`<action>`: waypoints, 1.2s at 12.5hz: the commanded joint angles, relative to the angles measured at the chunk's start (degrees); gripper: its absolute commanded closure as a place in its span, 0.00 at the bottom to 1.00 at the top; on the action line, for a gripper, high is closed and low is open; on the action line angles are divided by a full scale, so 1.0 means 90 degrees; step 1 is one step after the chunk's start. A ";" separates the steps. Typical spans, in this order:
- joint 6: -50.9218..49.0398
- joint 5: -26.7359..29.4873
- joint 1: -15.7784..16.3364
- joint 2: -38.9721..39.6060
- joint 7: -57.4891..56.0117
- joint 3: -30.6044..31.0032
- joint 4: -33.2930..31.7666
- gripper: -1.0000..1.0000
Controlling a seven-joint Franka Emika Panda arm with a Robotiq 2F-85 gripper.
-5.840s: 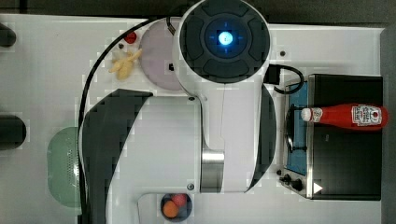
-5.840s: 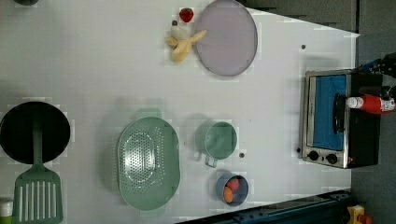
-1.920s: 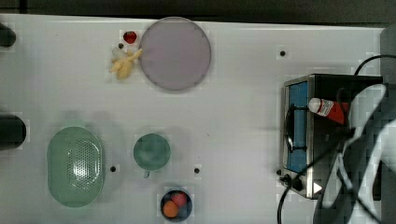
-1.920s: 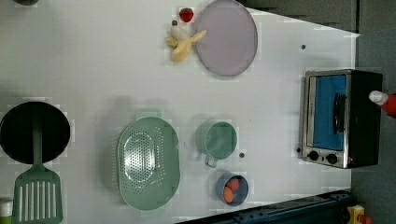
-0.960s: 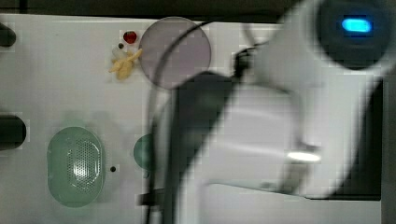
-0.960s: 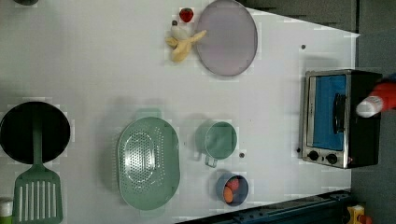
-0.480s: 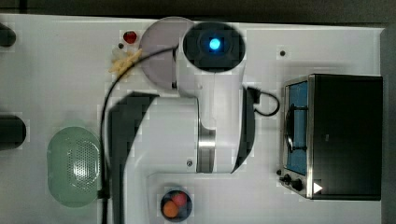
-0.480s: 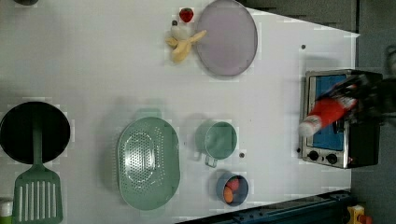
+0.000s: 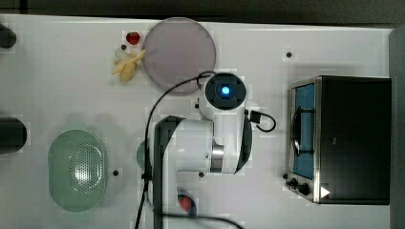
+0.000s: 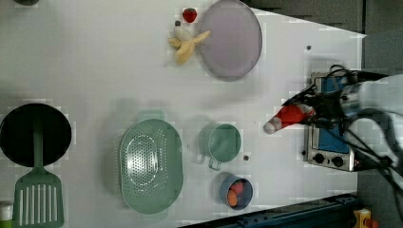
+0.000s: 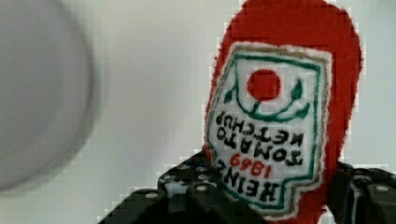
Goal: Pick Ketchup from oven and place it on table.
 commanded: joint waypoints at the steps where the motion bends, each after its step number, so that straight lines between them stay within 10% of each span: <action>1: 0.0510 0.0074 -0.0061 0.0430 0.0240 0.0029 -0.0062 0.36; 3: 0.0842 0.0078 -0.0061 0.0809 0.0240 0.0054 -0.0064 0.33; 6: 0.1300 0.0089 -0.0059 0.1155 0.0240 0.0071 -0.0064 0.00; 15: -0.1103 0.0064 -0.0047 -0.0838 0.0357 0.0091 0.1589 0.00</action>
